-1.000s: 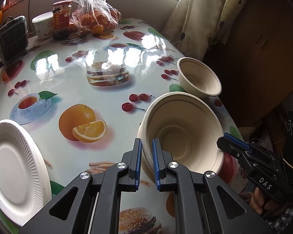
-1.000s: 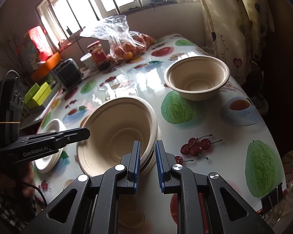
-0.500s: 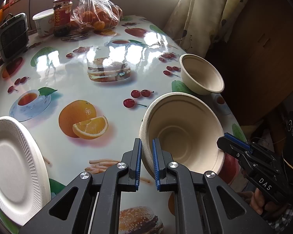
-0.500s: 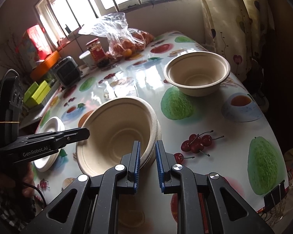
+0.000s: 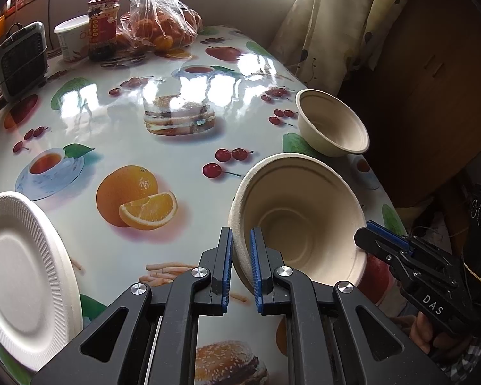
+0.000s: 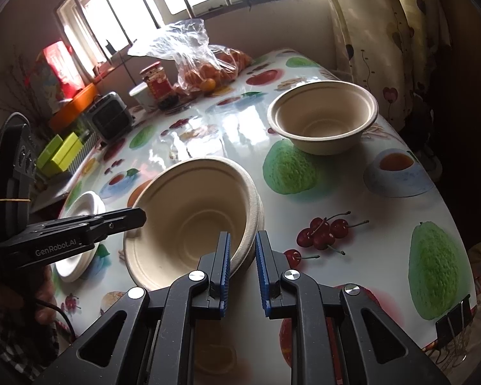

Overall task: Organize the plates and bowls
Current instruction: 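Lower the held bowls into the stacked tan bowls, then open both grippers to release the bowls onto the stack, then move both grippers toward the remaining tan bowl on the table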

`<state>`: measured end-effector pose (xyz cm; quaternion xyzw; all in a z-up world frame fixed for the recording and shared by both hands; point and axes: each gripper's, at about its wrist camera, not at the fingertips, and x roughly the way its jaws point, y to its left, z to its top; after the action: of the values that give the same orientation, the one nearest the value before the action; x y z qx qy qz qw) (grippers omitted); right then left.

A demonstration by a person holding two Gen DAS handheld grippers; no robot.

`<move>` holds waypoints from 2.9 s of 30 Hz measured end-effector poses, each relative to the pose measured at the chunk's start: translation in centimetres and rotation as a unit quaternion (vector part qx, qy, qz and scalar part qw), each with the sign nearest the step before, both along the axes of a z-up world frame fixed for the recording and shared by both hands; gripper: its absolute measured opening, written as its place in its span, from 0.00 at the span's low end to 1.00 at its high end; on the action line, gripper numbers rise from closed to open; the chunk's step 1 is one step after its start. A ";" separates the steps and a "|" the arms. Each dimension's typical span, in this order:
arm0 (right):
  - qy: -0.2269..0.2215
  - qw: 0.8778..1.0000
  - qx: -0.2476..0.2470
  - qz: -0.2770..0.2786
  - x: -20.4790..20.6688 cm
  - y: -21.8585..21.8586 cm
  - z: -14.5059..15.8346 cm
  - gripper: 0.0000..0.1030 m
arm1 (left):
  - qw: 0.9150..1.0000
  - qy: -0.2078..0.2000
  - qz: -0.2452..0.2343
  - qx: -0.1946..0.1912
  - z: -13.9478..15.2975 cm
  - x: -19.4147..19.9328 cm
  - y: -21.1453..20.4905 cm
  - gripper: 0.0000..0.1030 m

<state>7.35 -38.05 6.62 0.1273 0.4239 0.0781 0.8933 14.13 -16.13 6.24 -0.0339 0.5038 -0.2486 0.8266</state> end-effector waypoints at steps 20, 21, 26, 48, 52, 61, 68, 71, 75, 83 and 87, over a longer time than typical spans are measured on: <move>0.000 1.000 0.001 0.000 0.1 -0.1 -0.1 0.16 | 1.000 0.000 -0.001 0.001 0.0 0.0 0.0 0.14; 0.001 1.000 0.000 0.000 0.0 0.0 -0.1 0.16 | 1.000 0.000 -0.001 0.002 0.0 0.0 0.0 0.14; 0.002 1.000 0.000 -0.001 0.1 -0.1 -0.1 0.16 | 1.000 0.000 -0.002 0.004 0.0 0.0 0.0 0.15; 0.002 1.000 0.005 -0.004 0.2 -0.2 0.1 0.34 | 1.000 -0.004 0.001 0.009 -0.1 0.0 -0.1 0.32; 0.000 1.000 0.006 -0.005 0.3 -0.2 0.2 0.38 | 1.000 -0.009 0.000 0.005 0.2 0.0 -0.1 0.37; -0.004 1.000 0.005 -0.014 0.5 -0.4 0.3 0.43 | 0.999 -0.027 0.006 0.019 0.8 0.3 -0.3 0.37; -0.017 0.999 0.002 -0.030 0.5 -0.9 0.6 0.44 | 0.998 -0.046 0.002 0.031 1.3 0.9 -0.7 0.37; -0.019 0.999 -0.003 -0.036 0.8 -1.3 0.7 0.44 | 0.998 -0.052 -0.002 0.033 1.5 1.4 -1.1 0.37; -0.021 0.999 -0.012 -0.048 1.3 -2.1 0.9 0.44 | 0.998 -0.053 -0.007 0.027 1.7 2.5 -1.6 0.37; -0.021 0.997 -0.016 -0.067 2.2 -3.6 1.0 0.44 | 0.998 -0.054 -0.017 0.024 1.8 4.2 -3.1 0.37; -0.024 0.996 -0.021 -0.079 2.9 -4.4 1.3 0.44 | 0.998 -0.059 -0.020 0.024 2.1 5.3 -3.9 0.37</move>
<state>10.25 -42.45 7.92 0.1401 0.3926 0.0013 0.9090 19.41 -20.03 8.31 0.0113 0.4607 -0.2546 0.8502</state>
